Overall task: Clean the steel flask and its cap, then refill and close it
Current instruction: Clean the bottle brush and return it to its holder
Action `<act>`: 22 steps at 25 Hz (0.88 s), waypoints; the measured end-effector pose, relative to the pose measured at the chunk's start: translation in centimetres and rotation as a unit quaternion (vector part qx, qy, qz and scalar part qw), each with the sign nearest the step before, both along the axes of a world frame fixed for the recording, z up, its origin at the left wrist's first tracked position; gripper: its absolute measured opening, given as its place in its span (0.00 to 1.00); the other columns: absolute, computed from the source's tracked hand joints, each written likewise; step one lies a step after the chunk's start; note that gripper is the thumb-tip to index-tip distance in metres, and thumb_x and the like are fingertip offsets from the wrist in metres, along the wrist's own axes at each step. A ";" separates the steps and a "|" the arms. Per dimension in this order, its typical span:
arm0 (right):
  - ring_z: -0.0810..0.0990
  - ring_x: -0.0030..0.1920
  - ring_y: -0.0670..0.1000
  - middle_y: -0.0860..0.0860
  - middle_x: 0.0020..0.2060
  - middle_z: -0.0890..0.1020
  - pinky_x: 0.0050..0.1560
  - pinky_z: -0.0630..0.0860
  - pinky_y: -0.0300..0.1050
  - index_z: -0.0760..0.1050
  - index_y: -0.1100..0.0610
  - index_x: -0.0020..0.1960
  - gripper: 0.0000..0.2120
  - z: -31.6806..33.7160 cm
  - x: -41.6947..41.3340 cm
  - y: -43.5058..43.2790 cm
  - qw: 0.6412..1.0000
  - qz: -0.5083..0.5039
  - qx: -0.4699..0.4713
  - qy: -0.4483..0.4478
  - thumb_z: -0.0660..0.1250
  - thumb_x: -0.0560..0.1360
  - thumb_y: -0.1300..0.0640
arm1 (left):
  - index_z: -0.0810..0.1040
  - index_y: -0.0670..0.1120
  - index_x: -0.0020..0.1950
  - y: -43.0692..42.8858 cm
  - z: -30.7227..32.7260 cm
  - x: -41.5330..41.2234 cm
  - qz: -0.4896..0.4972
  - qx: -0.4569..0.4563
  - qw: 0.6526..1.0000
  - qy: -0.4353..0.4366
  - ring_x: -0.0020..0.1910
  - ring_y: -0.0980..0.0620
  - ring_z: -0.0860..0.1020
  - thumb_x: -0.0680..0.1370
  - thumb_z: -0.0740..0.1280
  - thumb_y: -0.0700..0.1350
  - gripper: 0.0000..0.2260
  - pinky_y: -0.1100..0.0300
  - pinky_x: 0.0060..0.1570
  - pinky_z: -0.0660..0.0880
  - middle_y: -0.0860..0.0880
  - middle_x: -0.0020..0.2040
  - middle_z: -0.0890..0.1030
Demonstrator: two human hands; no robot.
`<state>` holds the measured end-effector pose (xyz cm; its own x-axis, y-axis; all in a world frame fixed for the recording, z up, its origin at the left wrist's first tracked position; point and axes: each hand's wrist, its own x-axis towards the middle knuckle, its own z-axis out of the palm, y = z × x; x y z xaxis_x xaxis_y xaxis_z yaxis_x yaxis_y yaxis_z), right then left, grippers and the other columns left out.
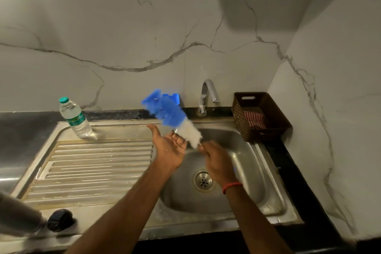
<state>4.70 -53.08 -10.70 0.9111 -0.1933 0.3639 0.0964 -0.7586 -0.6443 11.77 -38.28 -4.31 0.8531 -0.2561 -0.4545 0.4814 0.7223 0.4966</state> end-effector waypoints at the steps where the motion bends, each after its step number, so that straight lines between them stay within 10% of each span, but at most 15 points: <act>1: 0.78 0.47 0.49 0.48 0.45 0.80 0.46 0.73 0.47 0.80 0.51 0.52 0.12 0.2 0.3 0.6 0.999 0.001 -0.028 -0.026 0.58 0.81 0.51 | 0.79 0.42 0.53 -0.2 0.2 0.2 -0.003 -0.011 1.000 0.001 0.38 0.50 0.84 0.78 0.58 0.70 0.31 0.57 0.46 0.80 0.45 0.40 0.85; 9: 0.80 0.51 0.46 0.48 0.49 0.83 0.55 0.76 0.49 0.81 0.53 0.57 0.20 -0.6 -0.9 -0.6 0.995 0.039 0.071 0.056 0.55 0.81 0.44 | 0.76 0.48 0.43 0.1 -0.9 0.9 0.011 -0.056 0.998 -0.027 0.28 0.53 0.76 0.81 0.60 0.63 0.20 0.61 0.29 0.76 0.50 0.32 0.76; 15: 0.77 0.37 0.44 0.43 0.34 0.79 0.38 0.70 0.44 0.78 0.51 0.44 0.14 -1.5 -3.2 -1.6 0.992 -0.075 0.069 0.072 0.58 0.82 0.49 | 0.77 0.41 0.64 0.1 -0.1 1.4 0.063 -0.075 0.994 0.037 0.57 0.43 0.83 0.75 0.59 0.74 0.38 0.47 0.64 0.77 0.40 0.56 0.85; 22: 0.76 0.32 0.54 0.50 0.28 0.77 0.34 0.70 0.49 0.75 0.56 0.36 0.20 2.5 -0.1 -1.0 0.994 -0.074 -0.029 0.077 0.52 0.74 0.46 | 0.79 0.46 0.64 -0.5 0.0 1.2 0.052 -0.013 0.998 -0.025 0.50 0.47 0.85 0.77 0.56 0.73 0.34 0.52 0.46 0.81 0.45 0.50 0.87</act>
<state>4.55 -54.06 -8.16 0.9202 -0.3118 0.2366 -0.1153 -0.7936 -0.5974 13.01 -38.82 -4.28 0.8968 -0.1766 -0.4057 0.3790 0.7797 0.4985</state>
